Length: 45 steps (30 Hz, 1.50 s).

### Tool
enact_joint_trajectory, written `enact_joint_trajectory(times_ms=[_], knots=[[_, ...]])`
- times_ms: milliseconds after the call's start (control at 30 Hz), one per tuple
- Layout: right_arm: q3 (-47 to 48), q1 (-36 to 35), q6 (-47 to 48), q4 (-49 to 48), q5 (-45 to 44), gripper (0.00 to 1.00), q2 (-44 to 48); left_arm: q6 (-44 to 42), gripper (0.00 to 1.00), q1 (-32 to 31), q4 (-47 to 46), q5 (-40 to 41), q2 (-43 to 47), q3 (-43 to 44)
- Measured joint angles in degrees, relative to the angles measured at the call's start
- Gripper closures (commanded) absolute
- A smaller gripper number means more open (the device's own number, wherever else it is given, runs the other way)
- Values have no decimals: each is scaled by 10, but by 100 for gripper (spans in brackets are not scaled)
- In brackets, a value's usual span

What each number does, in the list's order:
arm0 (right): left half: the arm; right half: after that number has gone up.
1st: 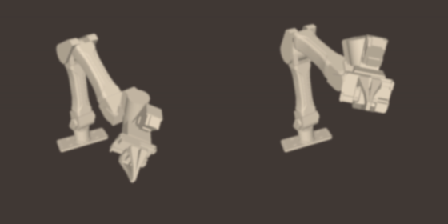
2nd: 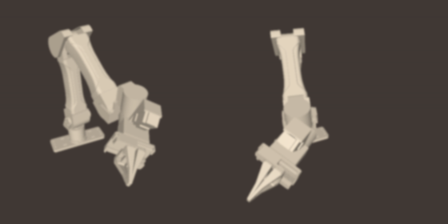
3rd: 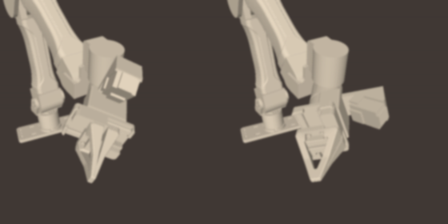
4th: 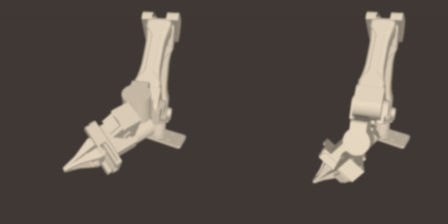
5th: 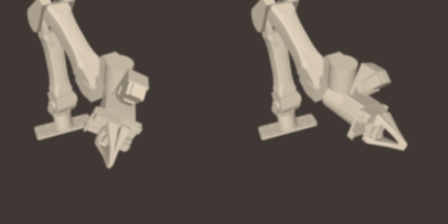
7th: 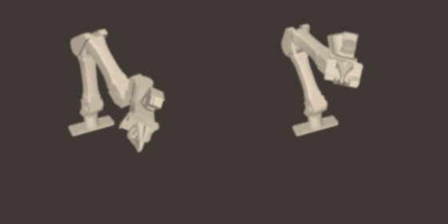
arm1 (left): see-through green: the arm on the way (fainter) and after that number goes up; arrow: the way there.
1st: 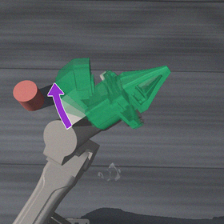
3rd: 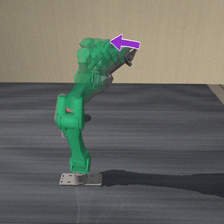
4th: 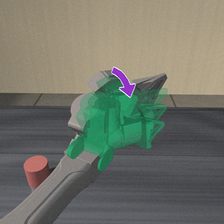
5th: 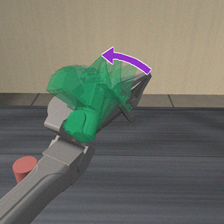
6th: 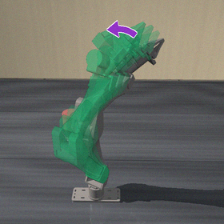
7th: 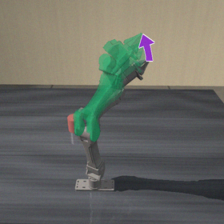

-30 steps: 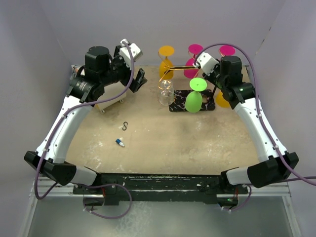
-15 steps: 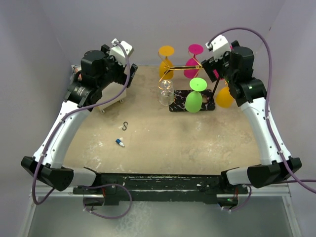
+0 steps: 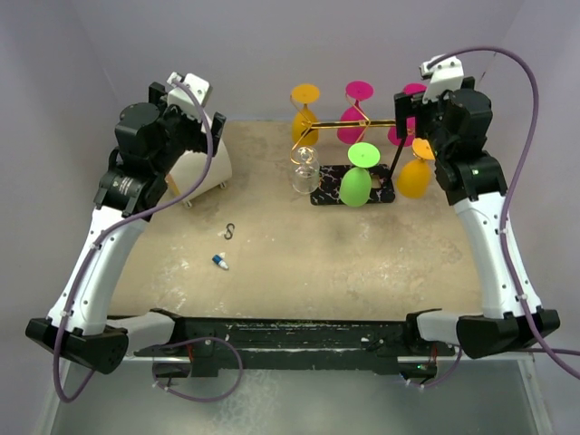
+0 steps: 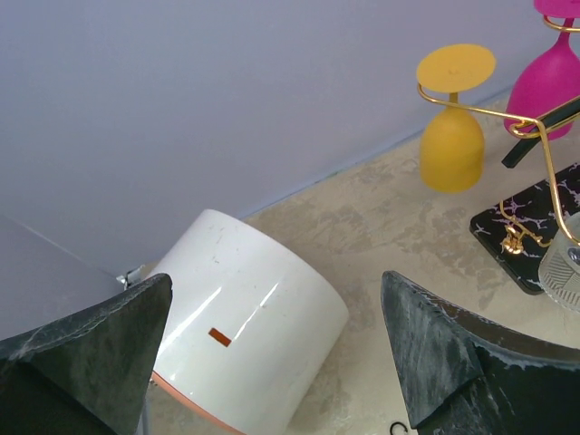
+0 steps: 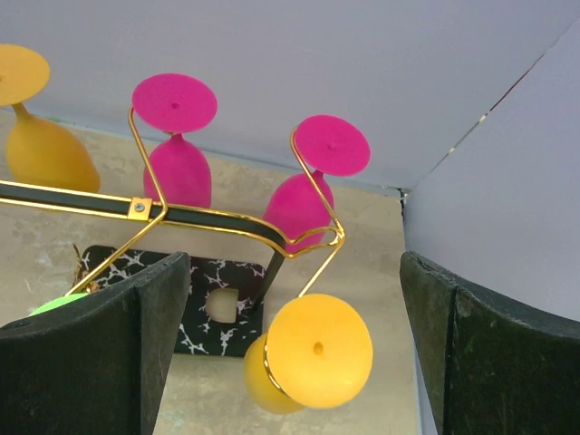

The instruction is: Place the wine glass upside down on the wine glass rack

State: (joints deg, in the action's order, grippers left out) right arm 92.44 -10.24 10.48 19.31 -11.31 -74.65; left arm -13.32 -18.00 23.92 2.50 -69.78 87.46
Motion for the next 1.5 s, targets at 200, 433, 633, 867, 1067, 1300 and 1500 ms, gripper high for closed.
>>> enact_joint_trajectory(times_ms=[200,433,633,867,1067,1300,1500], knots=[[-15,5,0,-2,28,0,39,3,1,21,-34,-21,32,-41],[-81,5,-3,-15,35,0,110,33,1,71,-66,-24,78,-81],[-86,5,-3,3,34,0,149,33,1,87,-56,-85,135,-134],[-96,17,-8,5,33,0,186,33,1,110,-55,-76,163,-152],[-111,43,-14,6,33,0,195,49,1,116,-59,-40,163,-152],[-126,83,-20,4,34,0,195,63,1,116,-61,-21,147,-152],[-128,111,-25,-5,34,0,196,68,1,120,-42,-21,141,-139]])
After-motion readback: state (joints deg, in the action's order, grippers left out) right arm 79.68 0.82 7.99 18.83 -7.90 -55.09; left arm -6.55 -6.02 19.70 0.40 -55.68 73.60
